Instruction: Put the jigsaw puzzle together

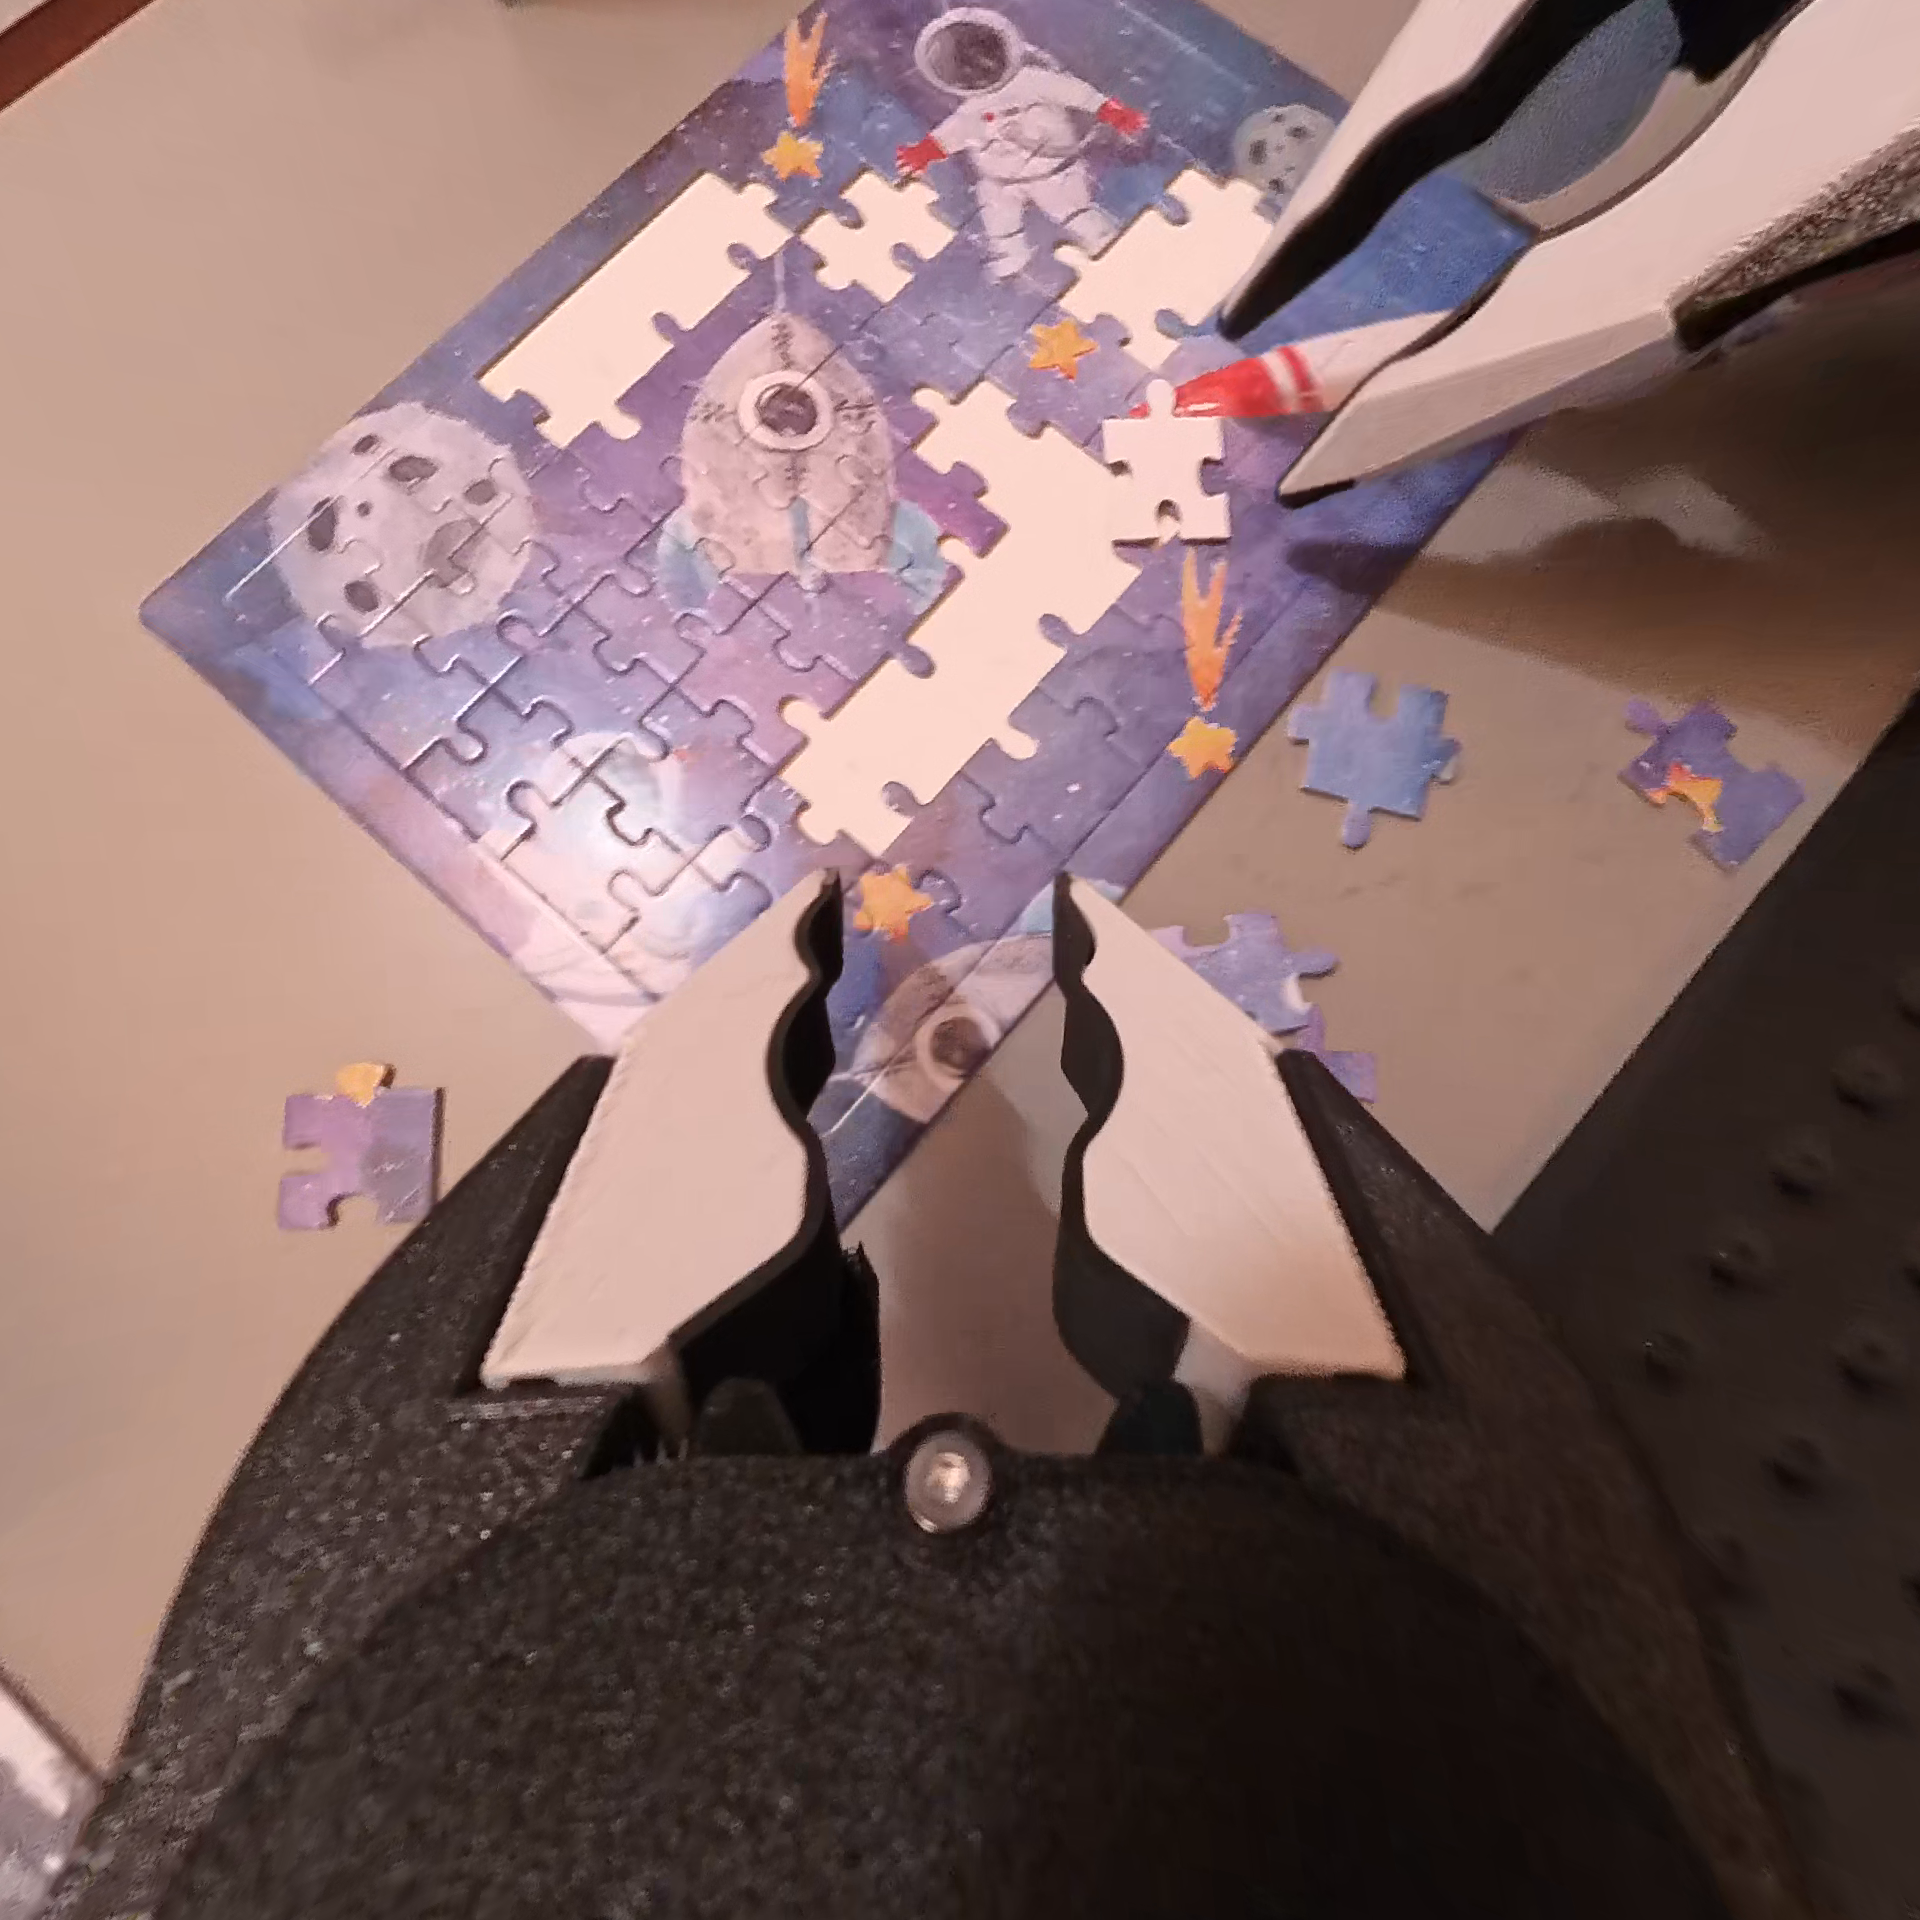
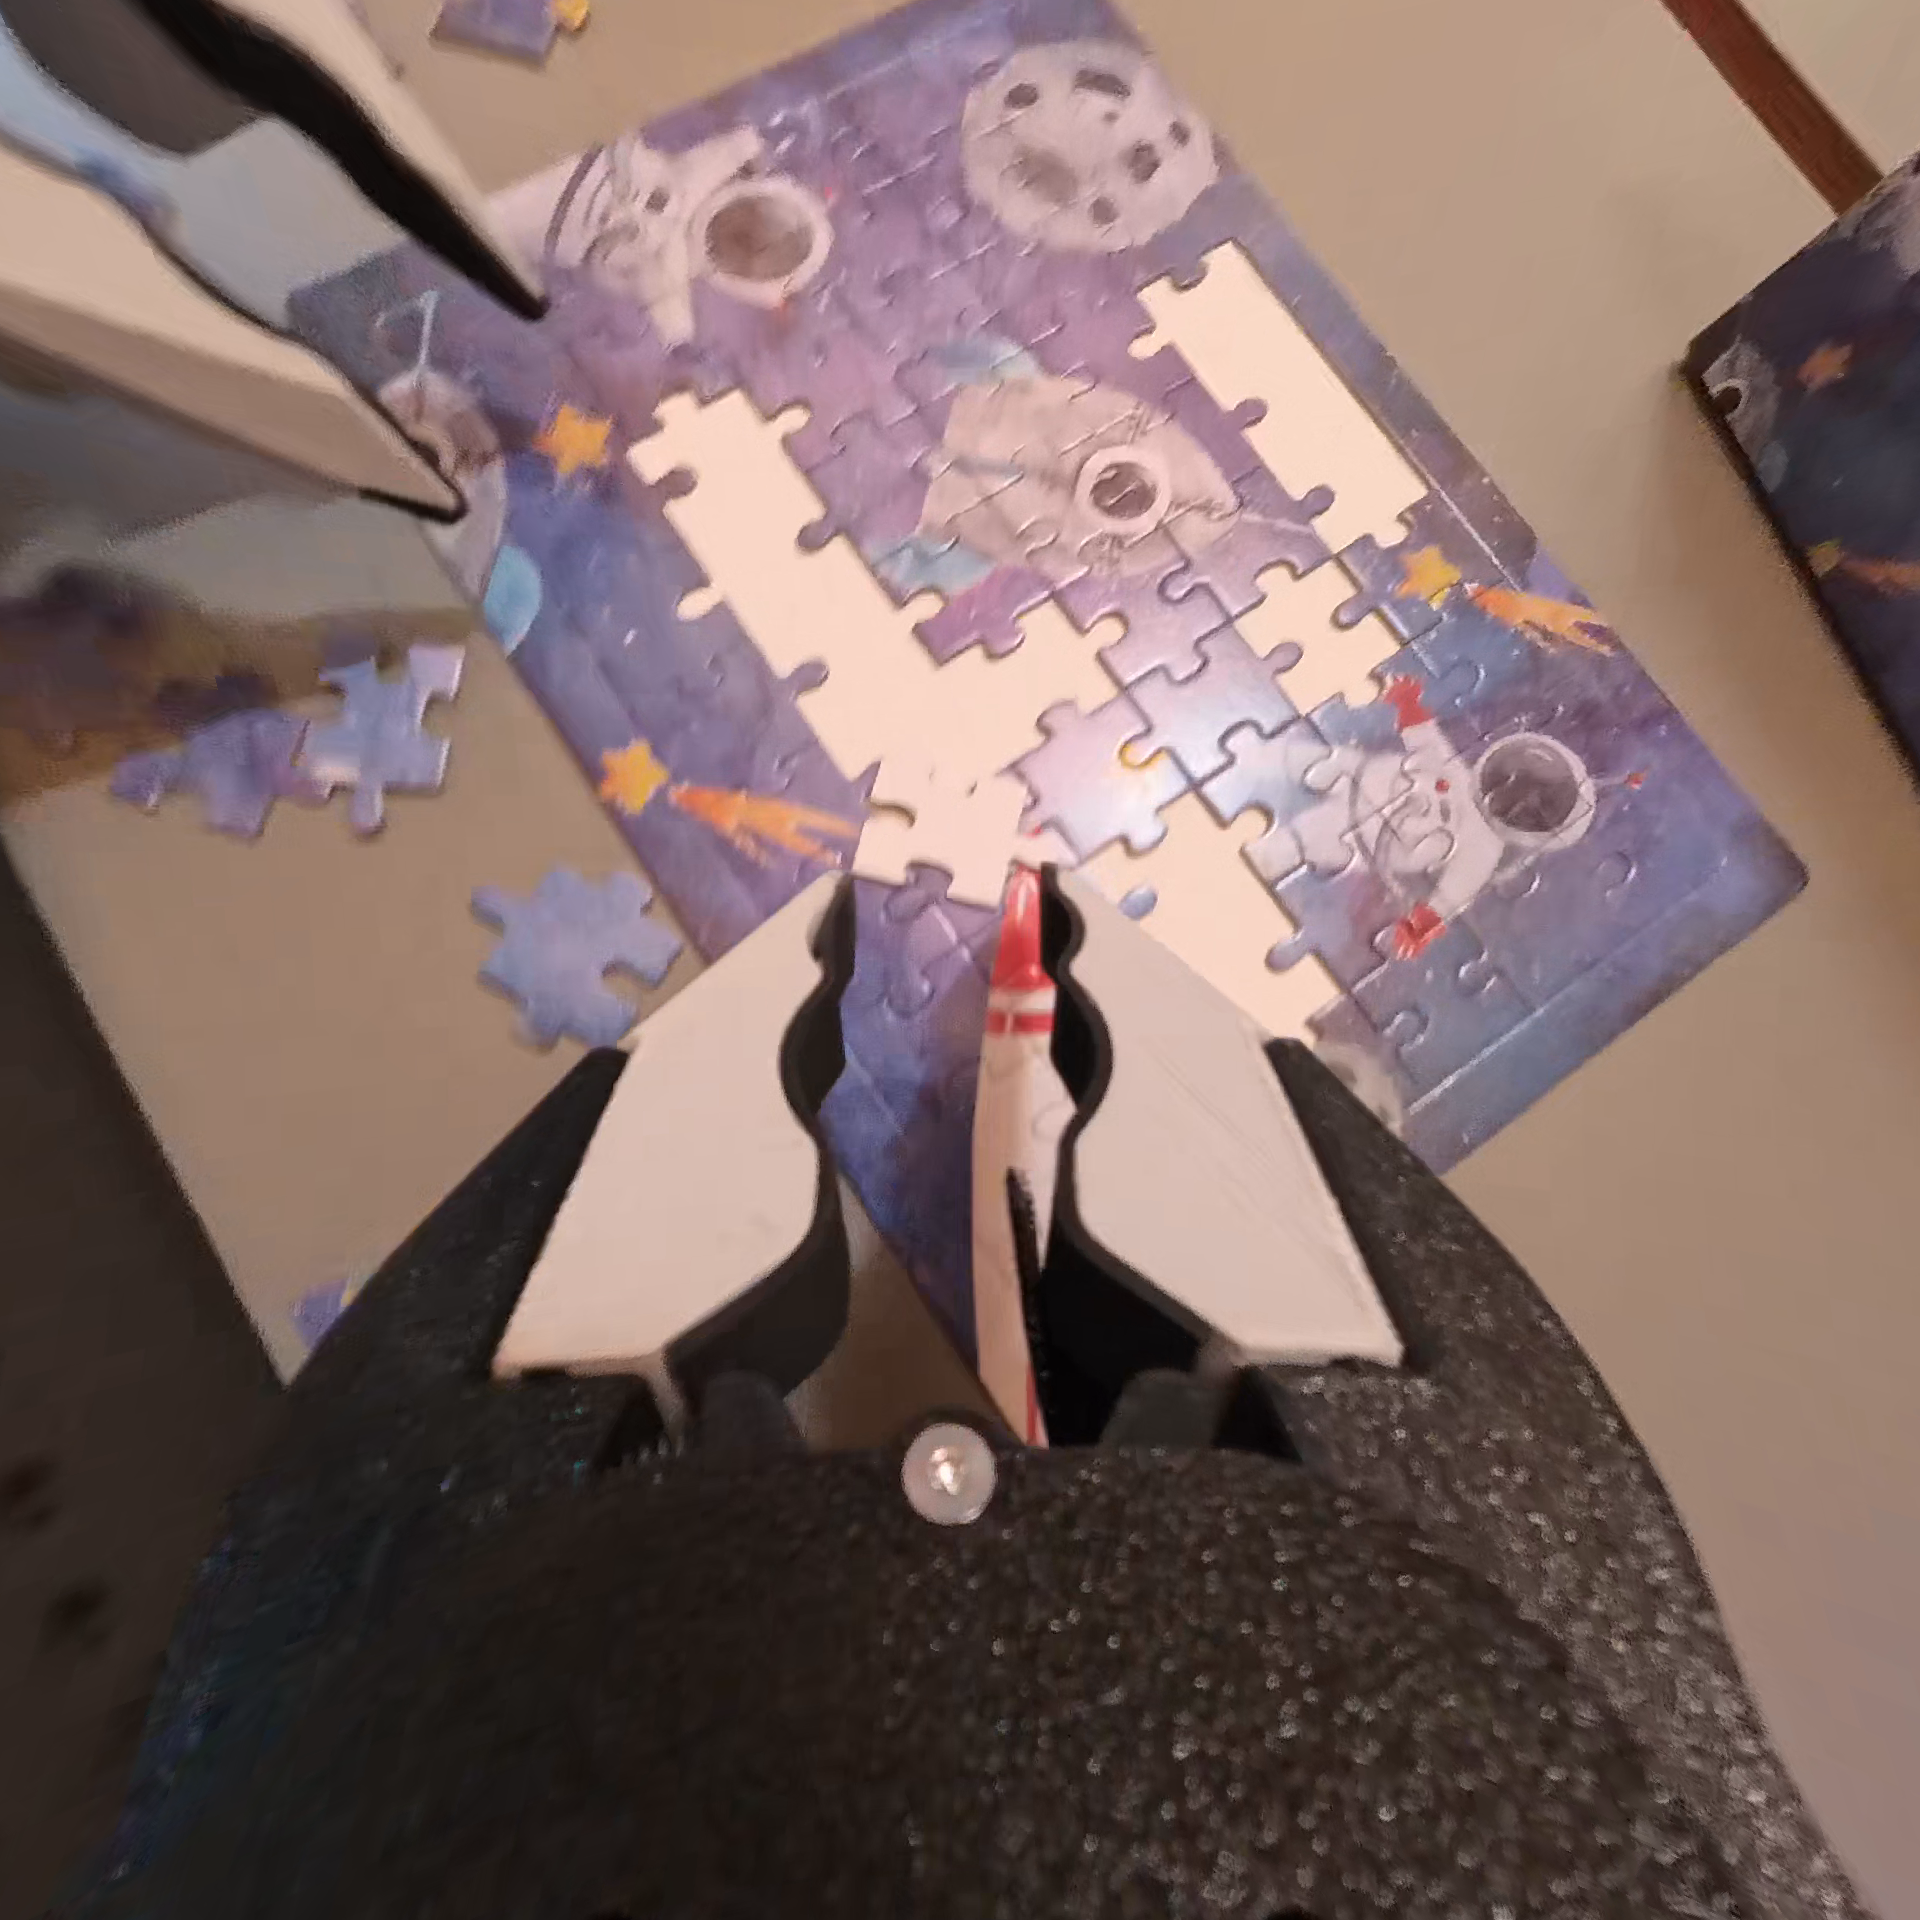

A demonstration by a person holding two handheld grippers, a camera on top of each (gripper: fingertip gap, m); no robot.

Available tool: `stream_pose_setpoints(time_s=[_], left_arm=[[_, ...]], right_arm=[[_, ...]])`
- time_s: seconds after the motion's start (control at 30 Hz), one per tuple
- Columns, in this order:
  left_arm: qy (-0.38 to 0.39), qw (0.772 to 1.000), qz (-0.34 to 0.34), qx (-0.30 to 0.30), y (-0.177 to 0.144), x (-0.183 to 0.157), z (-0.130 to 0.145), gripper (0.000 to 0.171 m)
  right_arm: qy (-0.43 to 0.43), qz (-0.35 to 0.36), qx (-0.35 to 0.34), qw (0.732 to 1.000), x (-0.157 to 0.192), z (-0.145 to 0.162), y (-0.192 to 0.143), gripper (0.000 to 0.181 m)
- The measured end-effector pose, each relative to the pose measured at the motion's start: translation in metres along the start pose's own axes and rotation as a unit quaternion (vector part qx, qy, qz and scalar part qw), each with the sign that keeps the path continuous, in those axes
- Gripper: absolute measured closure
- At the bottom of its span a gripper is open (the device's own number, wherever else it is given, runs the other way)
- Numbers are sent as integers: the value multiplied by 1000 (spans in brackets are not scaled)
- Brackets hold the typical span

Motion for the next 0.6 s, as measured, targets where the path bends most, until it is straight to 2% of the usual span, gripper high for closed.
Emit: stream_pose_setpoints(time_s=[0.07, 0.13, 0.2, 0.27, 0.37, 0.53, 0.6], left_arm=[[-21, 1000, -4, -7, -3, 7, 3, 131], [-50, 998, -10, -22, -7, 13, 5, 131], [-75, 996, -21, -32, -9, 19, 7, 132], [-89, 995, -35, -32, -8, 23, 9, 133], [-98, 993, -50, -34, -9, 29, 11, 133], [-114, 992, -24, -44, -10, 31, 14, 133], [-122, 991, -1, -48, -10, 29, 13, 134]], right_arm=[[33, -11, -8, 999, -3, -4, 11, 132], [56, -14, -10, 998, -4, -1, 17, 126], [46, -3, -15, 999, -1, 1, 20, 127], [35, -8, -15, 999, 3, 2, 19, 138], [26, -7, -17, 999, 4, 3, 18, 140], [14, -20, -11, 1000, 2, 1, 15, 140], [19, -41, -32, 998, 3, -6, 10, 140]])
Point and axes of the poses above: each gripper's, where its closed fingertips meet, y out along the fingers, z out of its underside, x = y × z across the jaws, the point moved 9 cm from there along -y, back along the fingers, and after that the axes turned 1 degree about x, right-handed, at the moved point
